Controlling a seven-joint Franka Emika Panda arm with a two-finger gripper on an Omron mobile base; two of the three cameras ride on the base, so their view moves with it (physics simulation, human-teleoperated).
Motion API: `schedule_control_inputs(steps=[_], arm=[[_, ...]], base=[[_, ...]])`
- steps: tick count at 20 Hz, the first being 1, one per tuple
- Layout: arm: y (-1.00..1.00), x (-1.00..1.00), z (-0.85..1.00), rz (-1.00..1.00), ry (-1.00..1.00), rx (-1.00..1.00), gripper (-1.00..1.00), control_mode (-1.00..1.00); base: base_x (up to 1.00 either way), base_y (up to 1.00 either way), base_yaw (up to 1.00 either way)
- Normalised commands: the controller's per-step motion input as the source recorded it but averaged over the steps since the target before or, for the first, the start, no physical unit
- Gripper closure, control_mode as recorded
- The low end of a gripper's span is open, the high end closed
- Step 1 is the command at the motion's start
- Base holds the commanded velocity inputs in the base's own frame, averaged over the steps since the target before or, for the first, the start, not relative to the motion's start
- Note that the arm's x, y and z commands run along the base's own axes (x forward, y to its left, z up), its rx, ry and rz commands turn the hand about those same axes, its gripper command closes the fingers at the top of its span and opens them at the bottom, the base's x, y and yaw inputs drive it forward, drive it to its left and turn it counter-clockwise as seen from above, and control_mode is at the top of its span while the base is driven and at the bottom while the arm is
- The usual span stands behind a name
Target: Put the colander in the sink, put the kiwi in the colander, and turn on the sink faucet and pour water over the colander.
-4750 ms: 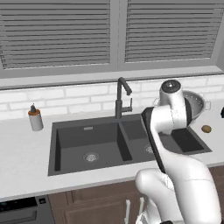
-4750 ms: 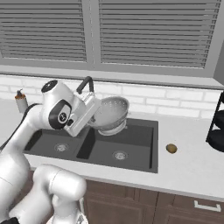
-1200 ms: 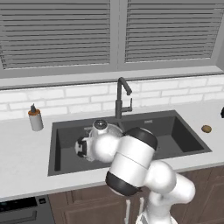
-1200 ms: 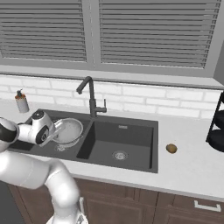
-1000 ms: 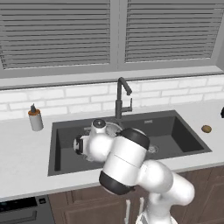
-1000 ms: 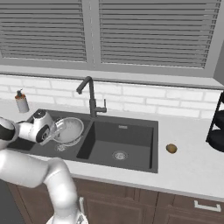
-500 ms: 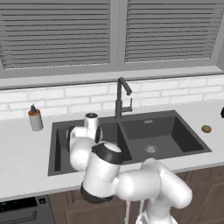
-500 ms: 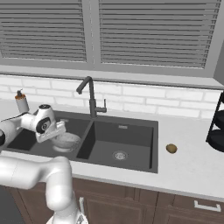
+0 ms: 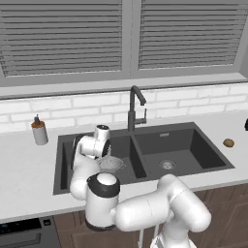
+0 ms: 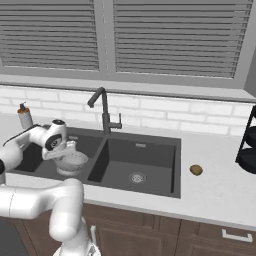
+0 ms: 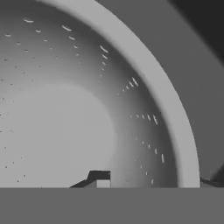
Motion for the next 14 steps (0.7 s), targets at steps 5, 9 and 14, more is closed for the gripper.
schedule_control_inputs(steps=[5, 9, 14], arm=[[-0.23, 0.10, -1.00, -0.75, -0.23, -0.02, 1.00, -1.00], [-0.11, 0.00, -1.00, -0.76, -0.28, -0.08, 1.00, -1.00], [0.08, 0.00, -1.00, -0.78, -0.23, -0.17, 1.00, -1.00]], base=[[0.00, 0.00, 0.00], [0.00, 0.00, 0.00], [0.00, 0.00, 0.00]])
